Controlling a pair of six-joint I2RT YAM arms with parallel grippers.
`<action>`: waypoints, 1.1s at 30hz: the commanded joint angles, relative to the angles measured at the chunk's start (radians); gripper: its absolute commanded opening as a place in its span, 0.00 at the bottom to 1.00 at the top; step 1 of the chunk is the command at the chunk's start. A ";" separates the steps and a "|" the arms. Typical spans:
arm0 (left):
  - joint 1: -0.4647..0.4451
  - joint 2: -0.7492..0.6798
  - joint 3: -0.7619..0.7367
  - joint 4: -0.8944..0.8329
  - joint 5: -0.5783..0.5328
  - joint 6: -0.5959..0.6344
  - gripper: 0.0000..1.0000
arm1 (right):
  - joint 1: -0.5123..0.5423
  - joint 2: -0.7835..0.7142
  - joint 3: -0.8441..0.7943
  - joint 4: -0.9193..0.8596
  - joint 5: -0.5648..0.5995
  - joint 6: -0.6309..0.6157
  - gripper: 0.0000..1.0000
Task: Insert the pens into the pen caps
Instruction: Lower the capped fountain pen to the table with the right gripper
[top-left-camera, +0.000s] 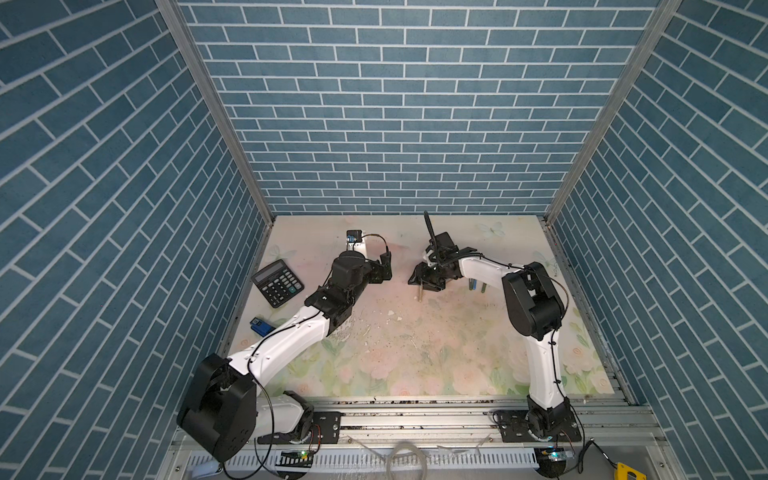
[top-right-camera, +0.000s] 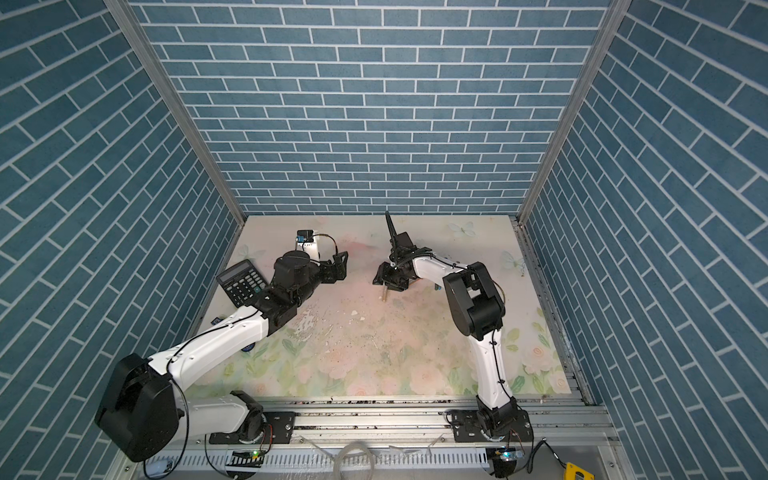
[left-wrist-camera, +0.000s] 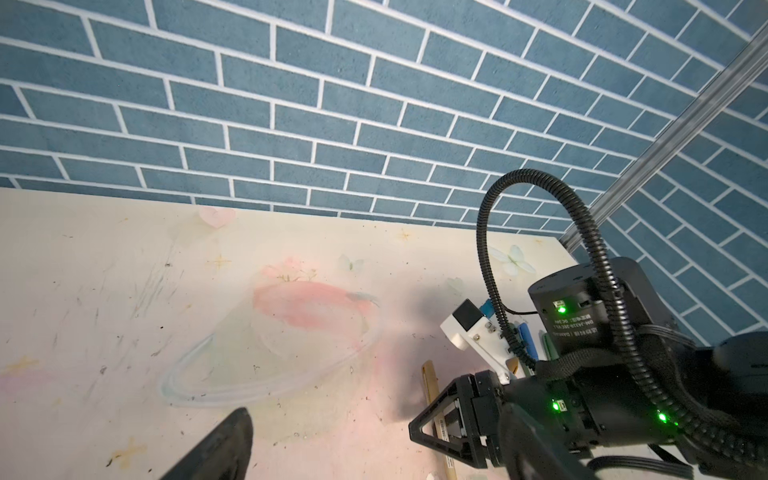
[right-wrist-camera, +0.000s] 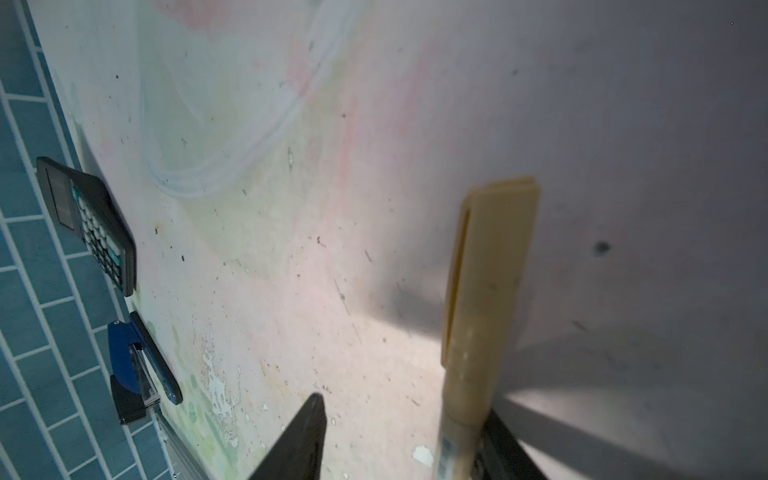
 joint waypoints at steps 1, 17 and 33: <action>-0.081 0.005 -0.085 0.086 -0.097 -0.065 0.94 | -0.001 -0.011 -0.027 0.028 -0.052 0.034 0.54; -0.284 0.421 -0.035 0.159 -0.195 -0.058 0.97 | -0.022 -0.061 -0.078 0.082 -0.041 0.067 0.54; -0.298 0.704 0.208 0.059 -0.321 -0.141 0.95 | -0.021 -0.109 -0.166 0.180 -0.112 0.158 0.52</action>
